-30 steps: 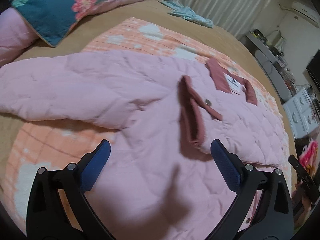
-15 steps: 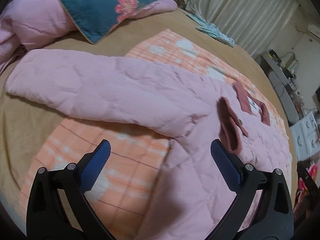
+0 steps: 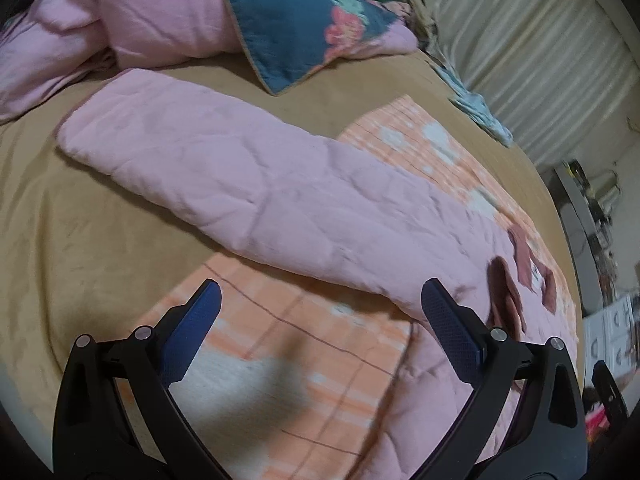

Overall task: Fold large clothes
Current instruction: 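Move the left tool to the cuff of the other sleeve, then grasp the sleeve cuff with the left tool and lift it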

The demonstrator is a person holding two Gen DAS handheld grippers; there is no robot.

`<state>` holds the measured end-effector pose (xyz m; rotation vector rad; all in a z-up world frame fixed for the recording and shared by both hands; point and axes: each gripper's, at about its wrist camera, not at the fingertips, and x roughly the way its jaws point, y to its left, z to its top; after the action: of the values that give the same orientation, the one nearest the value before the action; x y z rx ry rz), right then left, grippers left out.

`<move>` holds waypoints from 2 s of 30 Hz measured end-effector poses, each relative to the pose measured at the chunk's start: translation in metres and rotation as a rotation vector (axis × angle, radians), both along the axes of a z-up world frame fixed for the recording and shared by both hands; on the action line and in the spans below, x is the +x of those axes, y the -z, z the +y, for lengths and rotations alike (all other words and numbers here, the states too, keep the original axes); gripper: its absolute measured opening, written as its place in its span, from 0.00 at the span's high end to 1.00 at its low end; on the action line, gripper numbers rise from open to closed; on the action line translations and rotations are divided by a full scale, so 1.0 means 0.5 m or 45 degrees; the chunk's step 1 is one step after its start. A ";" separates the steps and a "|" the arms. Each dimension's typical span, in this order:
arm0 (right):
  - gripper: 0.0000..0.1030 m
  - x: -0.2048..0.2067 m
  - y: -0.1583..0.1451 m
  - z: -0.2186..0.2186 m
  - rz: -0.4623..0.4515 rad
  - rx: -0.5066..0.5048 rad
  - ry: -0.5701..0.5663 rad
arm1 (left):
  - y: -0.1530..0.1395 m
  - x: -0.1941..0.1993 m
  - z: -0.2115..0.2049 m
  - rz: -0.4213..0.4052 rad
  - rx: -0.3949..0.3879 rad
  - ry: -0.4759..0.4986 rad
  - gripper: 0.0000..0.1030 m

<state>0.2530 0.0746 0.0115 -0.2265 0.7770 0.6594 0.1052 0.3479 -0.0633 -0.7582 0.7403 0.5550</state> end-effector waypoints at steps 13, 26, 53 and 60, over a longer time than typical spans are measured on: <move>0.04 -0.027 0.025 0.182 -0.015 -0.075 -0.212 | 0.056 -0.075 0.106 -0.034 -0.153 -0.260 0.09; 0.04 -0.003 0.068 0.253 0.043 -0.087 -0.237 | 0.115 -0.089 0.228 -0.121 -0.265 -0.491 0.09; 0.04 0.026 -0.008 -0.101 -0.026 -0.030 0.099 | -0.239 -0.102 0.067 -0.577 0.249 -0.197 0.92; 0.04 0.012 -0.034 -0.227 -0.048 0.026 0.232 | -0.331 -0.049 -0.041 -0.607 0.339 -0.038 0.92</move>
<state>0.2589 -0.0388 0.0287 -0.1468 0.7441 0.4894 0.0809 0.3275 0.1024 -0.6195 0.2085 0.4636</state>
